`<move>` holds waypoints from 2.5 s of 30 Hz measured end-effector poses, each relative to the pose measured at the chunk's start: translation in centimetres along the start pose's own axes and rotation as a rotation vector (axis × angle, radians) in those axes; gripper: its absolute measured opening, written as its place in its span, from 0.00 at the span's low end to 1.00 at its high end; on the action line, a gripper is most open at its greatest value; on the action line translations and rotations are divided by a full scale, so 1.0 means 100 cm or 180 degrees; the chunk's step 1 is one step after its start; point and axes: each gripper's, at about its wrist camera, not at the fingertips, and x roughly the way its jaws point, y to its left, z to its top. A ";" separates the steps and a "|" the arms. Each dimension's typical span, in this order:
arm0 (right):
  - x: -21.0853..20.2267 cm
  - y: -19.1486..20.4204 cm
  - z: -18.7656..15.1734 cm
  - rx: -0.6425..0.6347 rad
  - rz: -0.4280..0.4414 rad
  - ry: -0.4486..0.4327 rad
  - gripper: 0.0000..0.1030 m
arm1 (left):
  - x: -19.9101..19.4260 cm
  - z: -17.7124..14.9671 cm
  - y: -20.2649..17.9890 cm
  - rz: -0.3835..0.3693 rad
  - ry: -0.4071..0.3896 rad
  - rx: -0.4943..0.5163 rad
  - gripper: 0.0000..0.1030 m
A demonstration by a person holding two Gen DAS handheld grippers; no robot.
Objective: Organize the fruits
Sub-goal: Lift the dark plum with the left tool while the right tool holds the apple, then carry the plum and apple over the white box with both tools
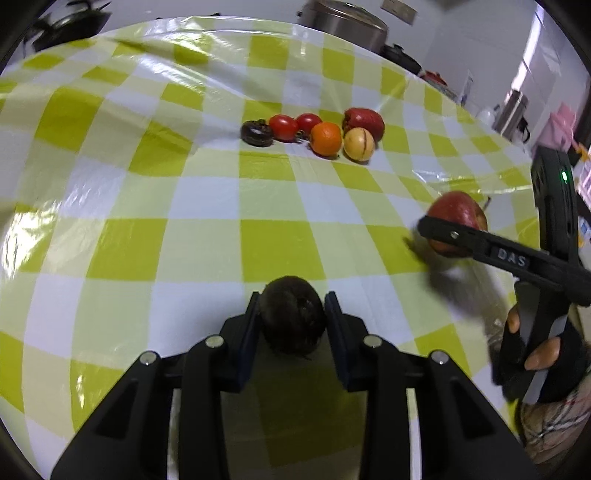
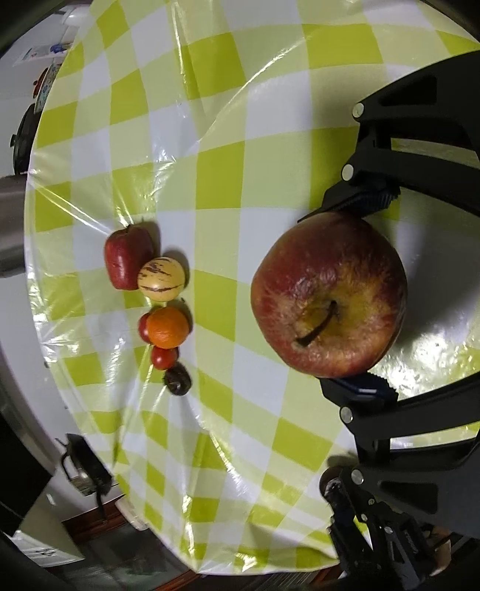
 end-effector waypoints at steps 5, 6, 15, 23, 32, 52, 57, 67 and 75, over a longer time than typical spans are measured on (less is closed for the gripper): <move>-0.011 0.000 -0.011 0.0139 0.0217 0.0017 0.65 | -0.008 -0.006 0.000 0.0134 -0.0033 0.0050 0.33; -0.013 0.002 -0.014 0.0145 0.0244 0.0024 0.65 | -0.009 -0.007 -0.003 0.0165 -0.0041 0.0086 0.33; -0.023 0.023 -0.031 0.0079 0.0344 0.0038 0.65 | -0.017 -0.011 -0.008 0.0231 -0.0118 0.0149 0.33; -0.024 0.040 -0.040 0.0057 0.0473 0.0095 0.65 | -0.035 -0.016 0.000 0.0285 -0.0195 0.0133 0.34; -0.024 0.087 -0.049 -0.0156 0.0639 0.0170 0.65 | -0.067 -0.033 0.023 0.0353 -0.0312 0.0022 0.34; -0.029 0.233 -0.087 -0.0787 0.1280 0.0460 0.65 | -0.178 -0.116 0.115 0.0645 -0.0640 -0.0538 0.34; -0.033 0.281 -0.105 -0.1029 0.1556 0.0614 0.65 | -0.225 -0.158 0.146 0.0815 -0.0713 -0.0796 0.34; -0.052 0.406 -0.186 -0.1916 0.2176 0.1052 0.65 | -0.321 -0.279 0.211 0.1473 -0.0656 -0.1407 0.34; 0.017 0.472 -0.279 -0.2318 0.2026 0.1775 0.65 | -0.293 -0.358 0.284 0.1545 -0.0119 -0.2058 0.34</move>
